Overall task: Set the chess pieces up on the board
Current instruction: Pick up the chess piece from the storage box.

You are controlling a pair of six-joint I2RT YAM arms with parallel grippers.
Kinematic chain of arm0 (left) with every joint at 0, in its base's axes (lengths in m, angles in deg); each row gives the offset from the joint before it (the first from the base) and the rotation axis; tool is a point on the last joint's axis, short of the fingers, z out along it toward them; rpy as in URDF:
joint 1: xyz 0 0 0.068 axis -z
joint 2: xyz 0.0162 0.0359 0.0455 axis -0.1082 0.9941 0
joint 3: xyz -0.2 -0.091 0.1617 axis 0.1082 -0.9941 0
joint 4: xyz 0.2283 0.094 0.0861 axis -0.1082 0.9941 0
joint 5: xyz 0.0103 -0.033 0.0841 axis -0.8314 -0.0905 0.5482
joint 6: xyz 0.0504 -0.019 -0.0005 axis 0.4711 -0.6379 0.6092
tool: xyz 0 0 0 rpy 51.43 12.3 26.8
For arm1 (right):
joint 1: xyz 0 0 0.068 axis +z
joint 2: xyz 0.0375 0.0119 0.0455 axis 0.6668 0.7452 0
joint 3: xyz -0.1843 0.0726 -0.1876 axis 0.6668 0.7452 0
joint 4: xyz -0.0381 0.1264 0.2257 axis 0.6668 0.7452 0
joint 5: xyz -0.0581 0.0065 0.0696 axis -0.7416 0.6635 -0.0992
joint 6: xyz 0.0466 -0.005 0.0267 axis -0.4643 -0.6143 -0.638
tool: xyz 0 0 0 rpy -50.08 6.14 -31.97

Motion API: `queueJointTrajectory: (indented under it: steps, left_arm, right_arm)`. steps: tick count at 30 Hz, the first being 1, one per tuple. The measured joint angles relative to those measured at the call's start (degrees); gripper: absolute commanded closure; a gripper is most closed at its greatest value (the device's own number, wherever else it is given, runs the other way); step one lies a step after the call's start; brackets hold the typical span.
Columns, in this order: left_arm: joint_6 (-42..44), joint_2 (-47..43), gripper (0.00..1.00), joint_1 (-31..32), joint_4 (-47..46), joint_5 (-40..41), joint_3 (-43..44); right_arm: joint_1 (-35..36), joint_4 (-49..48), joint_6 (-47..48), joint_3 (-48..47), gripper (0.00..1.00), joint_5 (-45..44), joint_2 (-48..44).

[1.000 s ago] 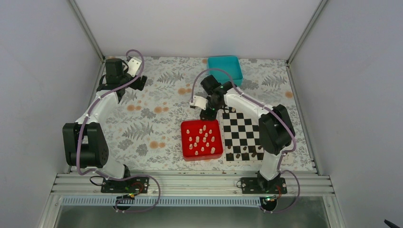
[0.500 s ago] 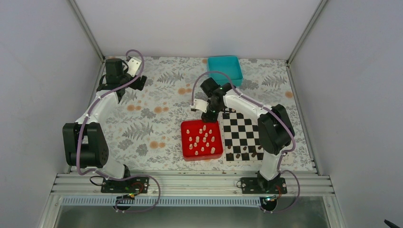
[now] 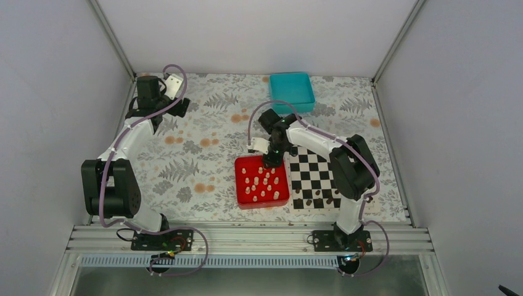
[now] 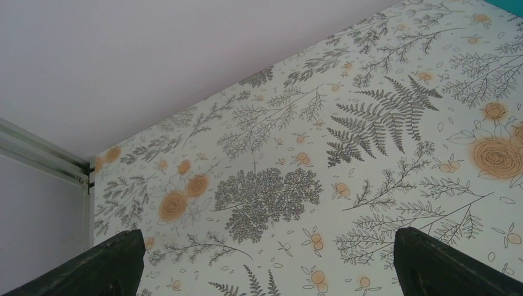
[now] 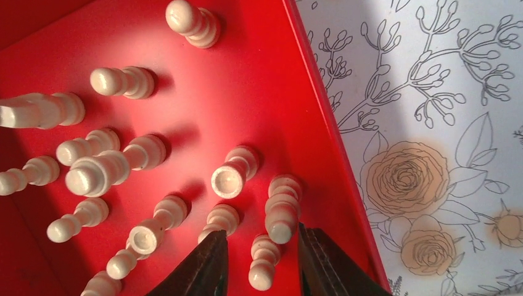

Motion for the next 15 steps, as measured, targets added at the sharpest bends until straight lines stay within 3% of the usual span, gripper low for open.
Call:
queueJointTrajectory:
  steps: [7, 15]
  left_arm:
    - [0.0, 0.0, 0.00, 0.0, 0.0, 0.2, 0.0]
    - [0.0, 0.0, 0.00, 0.0, 0.0, 0.2, 0.0]
  right_arm:
    - [0.0, -2.1, -0.5, 1.2, 0.65, -0.7, 1.2]
    - [0.1, -4.2, -0.8, 1.2, 0.71, -0.7, 1.7]
